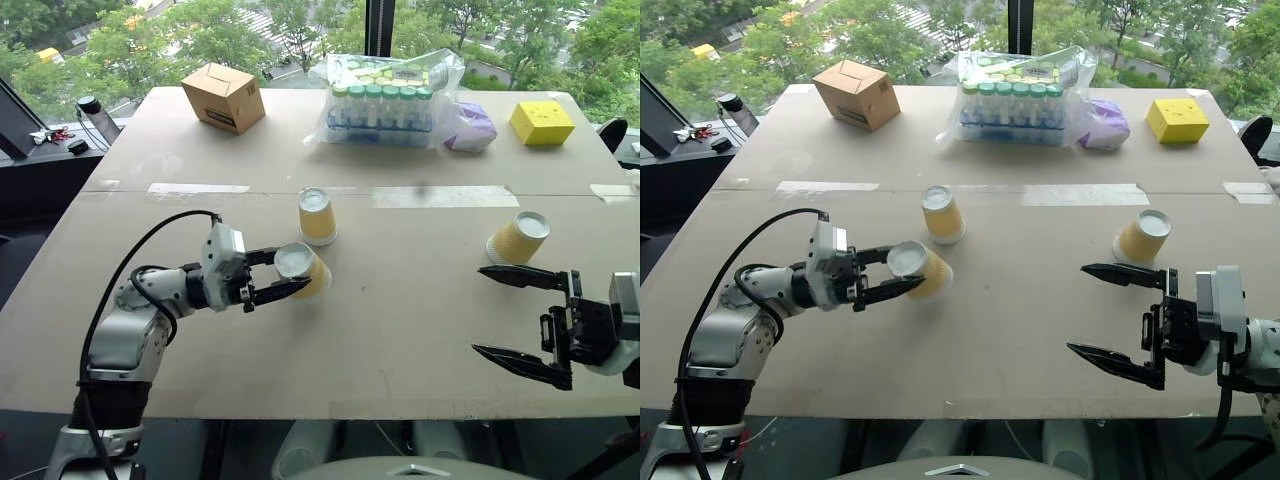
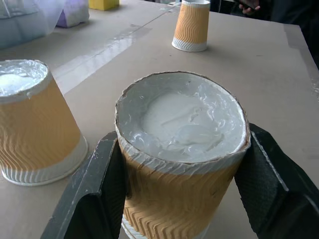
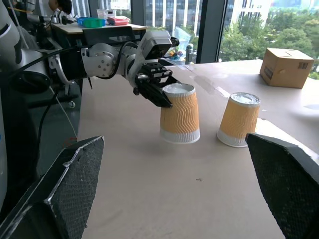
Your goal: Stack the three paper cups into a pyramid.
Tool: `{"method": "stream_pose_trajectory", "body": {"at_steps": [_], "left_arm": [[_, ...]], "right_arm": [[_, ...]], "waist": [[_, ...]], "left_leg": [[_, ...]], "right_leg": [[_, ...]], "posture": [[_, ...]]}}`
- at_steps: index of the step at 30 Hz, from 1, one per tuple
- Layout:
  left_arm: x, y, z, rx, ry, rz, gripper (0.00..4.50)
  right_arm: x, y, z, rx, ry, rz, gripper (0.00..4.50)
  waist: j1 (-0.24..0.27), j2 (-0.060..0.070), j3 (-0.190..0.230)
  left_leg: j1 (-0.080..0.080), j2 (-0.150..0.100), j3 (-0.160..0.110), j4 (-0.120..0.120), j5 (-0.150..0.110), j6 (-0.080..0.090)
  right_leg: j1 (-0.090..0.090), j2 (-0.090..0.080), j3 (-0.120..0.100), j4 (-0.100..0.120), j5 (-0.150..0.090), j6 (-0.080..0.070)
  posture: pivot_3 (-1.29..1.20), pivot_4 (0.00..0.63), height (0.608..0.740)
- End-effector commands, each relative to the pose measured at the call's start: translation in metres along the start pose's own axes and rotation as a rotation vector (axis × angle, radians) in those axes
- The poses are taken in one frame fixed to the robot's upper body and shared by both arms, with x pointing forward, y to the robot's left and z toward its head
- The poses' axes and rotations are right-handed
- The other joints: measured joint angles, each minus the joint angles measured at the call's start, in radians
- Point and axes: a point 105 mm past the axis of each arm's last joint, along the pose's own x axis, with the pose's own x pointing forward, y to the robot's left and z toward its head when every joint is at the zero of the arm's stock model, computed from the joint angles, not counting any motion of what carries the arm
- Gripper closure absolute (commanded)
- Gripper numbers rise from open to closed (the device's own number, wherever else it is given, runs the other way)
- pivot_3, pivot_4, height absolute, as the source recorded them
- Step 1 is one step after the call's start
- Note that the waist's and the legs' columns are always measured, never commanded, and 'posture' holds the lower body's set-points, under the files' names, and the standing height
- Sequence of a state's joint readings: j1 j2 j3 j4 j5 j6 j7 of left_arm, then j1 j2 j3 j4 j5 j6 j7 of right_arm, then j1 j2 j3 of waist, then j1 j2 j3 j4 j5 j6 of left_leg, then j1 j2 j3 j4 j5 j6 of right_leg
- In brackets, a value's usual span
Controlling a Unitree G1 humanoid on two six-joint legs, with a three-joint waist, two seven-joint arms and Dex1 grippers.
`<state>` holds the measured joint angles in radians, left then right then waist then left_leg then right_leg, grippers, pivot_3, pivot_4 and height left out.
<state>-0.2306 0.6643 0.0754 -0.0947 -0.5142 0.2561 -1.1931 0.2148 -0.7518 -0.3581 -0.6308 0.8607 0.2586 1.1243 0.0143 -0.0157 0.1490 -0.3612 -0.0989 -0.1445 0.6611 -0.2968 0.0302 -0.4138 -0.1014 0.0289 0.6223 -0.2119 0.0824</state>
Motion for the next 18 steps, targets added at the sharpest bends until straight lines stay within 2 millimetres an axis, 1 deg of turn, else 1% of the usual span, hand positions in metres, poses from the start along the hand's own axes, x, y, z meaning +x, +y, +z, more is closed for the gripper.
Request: {"method": "stream_pose_trajectory", "body": {"at_steps": [1, 7, 11, 15, 18], "left_arm": [[0.016, 0.005, 0.009, -0.011, -0.039, -0.013, 2.09], [0.042, 0.014, 0.007, 0.02, -0.004, -0.019, 2.09], [0.055, 0.019, 0.005, 0.016, 0.02, -0.027, 2.09], [0.065, 0.027, -0.002, 0.029, 0.062, -0.007, 2.09], [0.069, 0.031, -0.006, 0.03, 0.075, 0.002, 2.09]], "right_arm": [[0.008, 0.002, 0.008, -0.027, -0.024, 0.016, 0.0], [0.015, 0.001, 0.01, -0.031, -0.033, 0.009, 0.0], [0.017, 0.001, 0.012, -0.021, -0.03, -0.015, 0.0], [0.017, 0.001, 0.011, -0.01, -0.022, -0.041, 0.0], [0.017, 0.002, 0.01, -0.007, -0.013, -0.06, 0.0]], "waist": [[0.0, 0.0, 0.0], [0.0, 0.0, 0.0], [-0.001, 0.0, 0.0], [0.0, 0.0, 0.0], [0.0, -0.001, 0.0]], "left_leg": [[0.0, 0.0, 0.0, 0.0, 0.0, 0.0], [0.0, 0.0, 0.0, 0.001, 0.0, 0.0], [-0.001, -0.001, -0.001, 0.003, 0.0, 0.0], [-0.001, -0.001, -0.001, 0.004, 0.0, 0.0], [-0.001, -0.001, -0.001, 0.004, 0.0, 0.0]], "right_leg": [[0.0, 0.0, 0.0, 0.0, 0.0, 0.0], [0.0, 0.0, 0.0, 0.0, 0.0, 0.0], [0.0, 0.0, 0.0, 0.001, 0.0, 0.0], [0.0, 0.0, 0.0, 0.001, 0.0, 0.0], [0.0, 0.0, 0.0, 0.002, 0.0, 0.0]], "posture": [[0.0, 0.15, 0.74], [0.0, 0.15, 0.74], [0.0, 0.15, 0.74], [0.0, 0.15, 0.74], [0.0, 0.15, 0.74]]}}
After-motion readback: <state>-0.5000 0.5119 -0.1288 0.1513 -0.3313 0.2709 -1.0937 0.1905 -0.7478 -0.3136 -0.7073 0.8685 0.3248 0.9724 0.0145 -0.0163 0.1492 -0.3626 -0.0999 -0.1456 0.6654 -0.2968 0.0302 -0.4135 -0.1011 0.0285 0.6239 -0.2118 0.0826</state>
